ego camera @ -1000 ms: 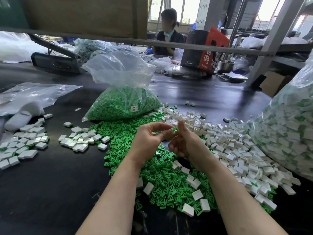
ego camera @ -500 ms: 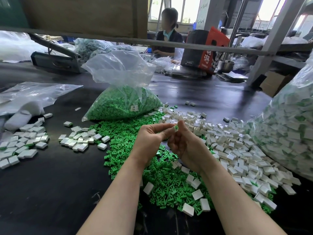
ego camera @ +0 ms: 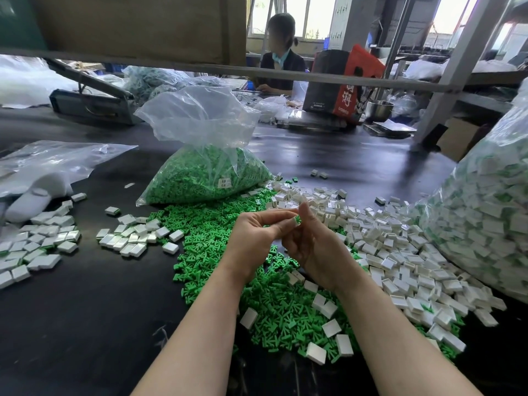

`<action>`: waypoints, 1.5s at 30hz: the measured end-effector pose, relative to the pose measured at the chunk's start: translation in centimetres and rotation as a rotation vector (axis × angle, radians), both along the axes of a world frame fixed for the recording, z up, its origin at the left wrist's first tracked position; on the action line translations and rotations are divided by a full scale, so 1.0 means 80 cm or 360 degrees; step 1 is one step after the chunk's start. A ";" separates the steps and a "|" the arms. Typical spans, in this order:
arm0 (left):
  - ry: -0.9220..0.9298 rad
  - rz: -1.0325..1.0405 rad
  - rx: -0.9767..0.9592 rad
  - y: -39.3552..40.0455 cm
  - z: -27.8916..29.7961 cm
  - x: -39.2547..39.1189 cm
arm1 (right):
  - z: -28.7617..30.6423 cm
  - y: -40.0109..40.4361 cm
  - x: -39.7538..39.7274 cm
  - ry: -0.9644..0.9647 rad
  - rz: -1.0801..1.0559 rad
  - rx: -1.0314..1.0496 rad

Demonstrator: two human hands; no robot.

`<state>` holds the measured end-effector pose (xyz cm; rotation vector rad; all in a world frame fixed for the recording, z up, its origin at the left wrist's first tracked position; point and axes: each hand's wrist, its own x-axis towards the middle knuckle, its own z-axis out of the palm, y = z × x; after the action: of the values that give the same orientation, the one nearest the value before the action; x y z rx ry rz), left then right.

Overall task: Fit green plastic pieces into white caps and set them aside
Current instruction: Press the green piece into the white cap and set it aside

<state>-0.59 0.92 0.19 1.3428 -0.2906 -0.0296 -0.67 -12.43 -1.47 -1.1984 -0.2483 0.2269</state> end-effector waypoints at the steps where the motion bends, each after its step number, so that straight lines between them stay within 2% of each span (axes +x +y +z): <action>1: -0.0004 0.0001 -0.0004 0.000 0.000 0.000 | 0.000 0.000 0.000 0.0008 0.0005 0.0019; 8: -0.0010 -0.0003 -0.0041 0.000 -0.001 0.000 | -0.003 -0.002 0.001 0.0050 0.0052 0.0128; 26: -0.0004 -0.0054 -0.0067 0.003 0.000 -0.001 | -0.004 -0.004 0.001 0.0072 0.0088 0.0147; 31: -0.0012 -0.0028 0.0051 0.004 -0.001 -0.001 | -0.003 0.000 0.000 0.0119 0.0064 0.0096; 35: -0.0076 -0.0011 0.0312 0.009 -0.002 0.000 | -0.003 0.000 -0.001 0.0195 0.0133 -0.0054; 38: -0.0138 -0.0057 0.0463 0.010 0.000 -0.001 | -0.002 -0.002 0.001 0.0261 0.0146 -0.0034; 45: -0.0097 -0.0026 0.0371 0.004 0.005 -0.005 | -0.003 -0.003 0.000 0.0244 0.0147 -0.0038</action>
<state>-1.00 1.21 0.58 1.5744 -0.3580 -0.0369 -0.70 -12.67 -1.69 -1.1880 -0.1674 0.4019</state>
